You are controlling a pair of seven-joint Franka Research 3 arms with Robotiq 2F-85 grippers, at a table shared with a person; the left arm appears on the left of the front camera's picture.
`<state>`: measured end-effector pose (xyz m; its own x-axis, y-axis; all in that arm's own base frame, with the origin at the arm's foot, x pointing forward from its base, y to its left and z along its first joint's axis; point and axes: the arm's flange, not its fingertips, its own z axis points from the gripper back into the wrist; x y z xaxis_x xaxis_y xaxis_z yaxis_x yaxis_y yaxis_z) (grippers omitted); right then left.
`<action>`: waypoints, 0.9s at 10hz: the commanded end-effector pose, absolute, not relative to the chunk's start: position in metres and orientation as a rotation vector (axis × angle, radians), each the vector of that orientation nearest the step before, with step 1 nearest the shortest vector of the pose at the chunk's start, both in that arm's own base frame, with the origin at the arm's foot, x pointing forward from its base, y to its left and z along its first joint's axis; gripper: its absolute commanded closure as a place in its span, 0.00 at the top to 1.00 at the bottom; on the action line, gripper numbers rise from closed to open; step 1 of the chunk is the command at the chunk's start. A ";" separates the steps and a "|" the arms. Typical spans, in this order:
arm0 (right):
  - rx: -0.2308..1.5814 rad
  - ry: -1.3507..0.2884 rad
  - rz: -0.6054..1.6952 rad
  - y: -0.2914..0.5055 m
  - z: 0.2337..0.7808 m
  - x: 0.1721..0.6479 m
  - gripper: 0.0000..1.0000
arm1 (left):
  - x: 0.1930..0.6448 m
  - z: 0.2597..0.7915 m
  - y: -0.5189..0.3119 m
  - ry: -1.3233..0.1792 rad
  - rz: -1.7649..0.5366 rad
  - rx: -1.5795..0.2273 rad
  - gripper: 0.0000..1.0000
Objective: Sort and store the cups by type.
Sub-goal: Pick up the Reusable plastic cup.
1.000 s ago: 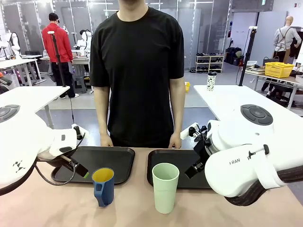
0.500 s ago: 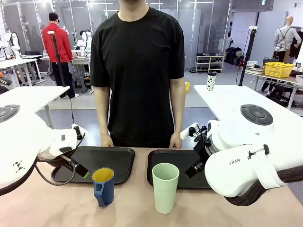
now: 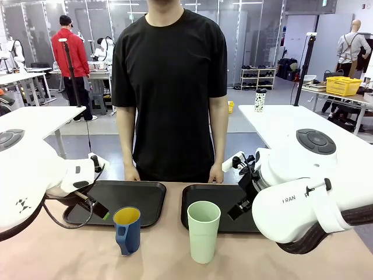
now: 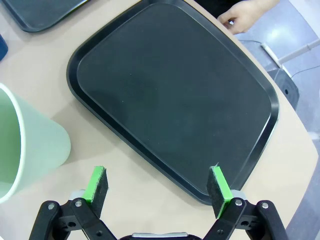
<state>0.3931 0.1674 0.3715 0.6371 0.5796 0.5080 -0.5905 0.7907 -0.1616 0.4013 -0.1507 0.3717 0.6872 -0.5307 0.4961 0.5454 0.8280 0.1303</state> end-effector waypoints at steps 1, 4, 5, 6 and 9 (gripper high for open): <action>0.022 -0.573 0.665 0.167 0.371 0.393 1.00 | 0.401 0.372 -0.151 -0.546 -0.602 -0.028 1.00; -0.011 -0.613 0.691 0.176 0.405 0.376 1.00 | 0.383 0.408 -0.149 -0.625 -0.619 0.005 1.00; -0.045 -0.628 0.699 0.181 0.421 0.369 1.00 | 0.377 0.420 -0.148 -0.651 -0.618 0.007 1.00; -0.065 -0.650 0.704 0.187 0.438 0.360 1.00 | 0.369 0.434 -0.146 -0.678 -0.623 0.015 1.00; -0.141 -0.721 0.733 0.195 0.474 0.328 1.00 | 0.345 0.466 -0.145 -0.765 -0.637 0.049 1.00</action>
<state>0.3416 0.1932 0.4769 0.5063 0.6606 0.5542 -0.5946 0.7330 -0.3305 0.3741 -0.1519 0.4756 0.5415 -0.5470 0.6384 0.5346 0.8101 0.2407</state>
